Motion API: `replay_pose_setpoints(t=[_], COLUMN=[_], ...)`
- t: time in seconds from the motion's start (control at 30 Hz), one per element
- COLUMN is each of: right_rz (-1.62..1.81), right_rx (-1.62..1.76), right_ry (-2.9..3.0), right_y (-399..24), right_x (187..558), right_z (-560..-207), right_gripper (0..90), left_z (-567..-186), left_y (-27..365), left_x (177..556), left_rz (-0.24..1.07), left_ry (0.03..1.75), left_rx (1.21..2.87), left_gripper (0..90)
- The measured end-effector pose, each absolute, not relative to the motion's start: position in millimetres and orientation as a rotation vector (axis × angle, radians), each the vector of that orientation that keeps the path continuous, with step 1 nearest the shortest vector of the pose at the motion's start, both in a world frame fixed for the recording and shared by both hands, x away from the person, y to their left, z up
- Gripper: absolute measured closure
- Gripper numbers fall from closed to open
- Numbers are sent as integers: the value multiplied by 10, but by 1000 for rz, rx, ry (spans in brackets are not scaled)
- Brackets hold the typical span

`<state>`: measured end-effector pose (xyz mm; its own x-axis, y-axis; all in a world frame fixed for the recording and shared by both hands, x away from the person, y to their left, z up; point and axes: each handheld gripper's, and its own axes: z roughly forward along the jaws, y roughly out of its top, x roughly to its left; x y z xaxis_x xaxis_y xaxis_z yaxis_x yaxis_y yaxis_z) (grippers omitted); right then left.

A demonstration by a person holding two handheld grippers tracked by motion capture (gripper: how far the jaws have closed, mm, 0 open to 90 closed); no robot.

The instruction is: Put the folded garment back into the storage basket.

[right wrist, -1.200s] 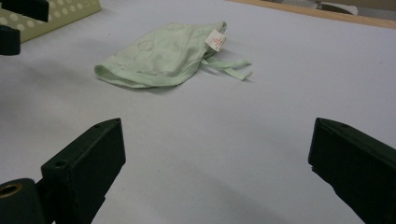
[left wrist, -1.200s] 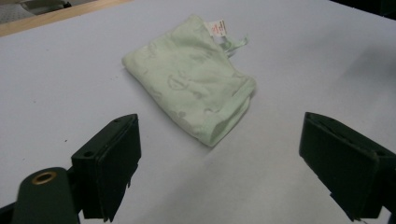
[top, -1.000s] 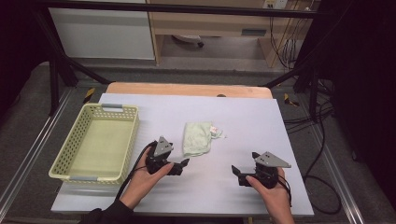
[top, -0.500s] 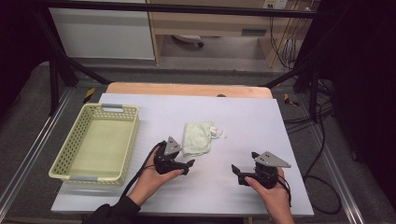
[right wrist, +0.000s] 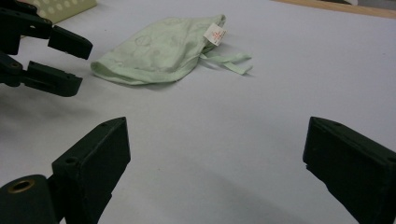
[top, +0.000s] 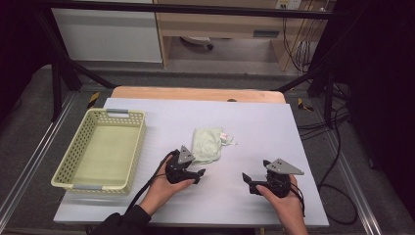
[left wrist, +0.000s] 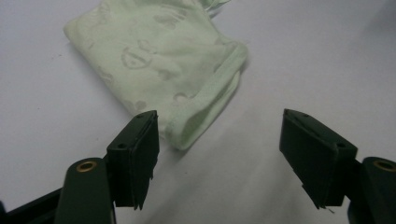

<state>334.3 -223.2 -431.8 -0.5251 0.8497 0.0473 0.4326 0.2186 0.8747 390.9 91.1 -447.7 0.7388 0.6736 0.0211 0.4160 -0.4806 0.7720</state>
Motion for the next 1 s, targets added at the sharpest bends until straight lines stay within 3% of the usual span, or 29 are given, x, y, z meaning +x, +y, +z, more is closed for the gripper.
replay_pose_setpoints(t=[0.2,0.3,0.4,0.67,1.0], right_rz=[1250,1251,1251,1257,1261], right_rx=[1182,1185,1181,1183,1174], right_ry=[2054,2056,2060,2059,2066], right_y=[-2231,-2231,-2221,-2221,-2192], right_x=[3344,3350,3355,3351,3339], right_z=[-4318,-4323,-4321,-4317,-4312], right_gripper=[76,76,77,78,77], left_z=[-4545,-4577,-4582,-4569,-4520], left_y=[932,957,942,938,1066], left_x=[4026,4073,4069,4062,3909], left_rz=[515,463,455,406,314], left_ry=[916,944,907,893,914], left_rx=[2154,2146,2138,2144,2157], left_gripper=[359,402,586,851,876])
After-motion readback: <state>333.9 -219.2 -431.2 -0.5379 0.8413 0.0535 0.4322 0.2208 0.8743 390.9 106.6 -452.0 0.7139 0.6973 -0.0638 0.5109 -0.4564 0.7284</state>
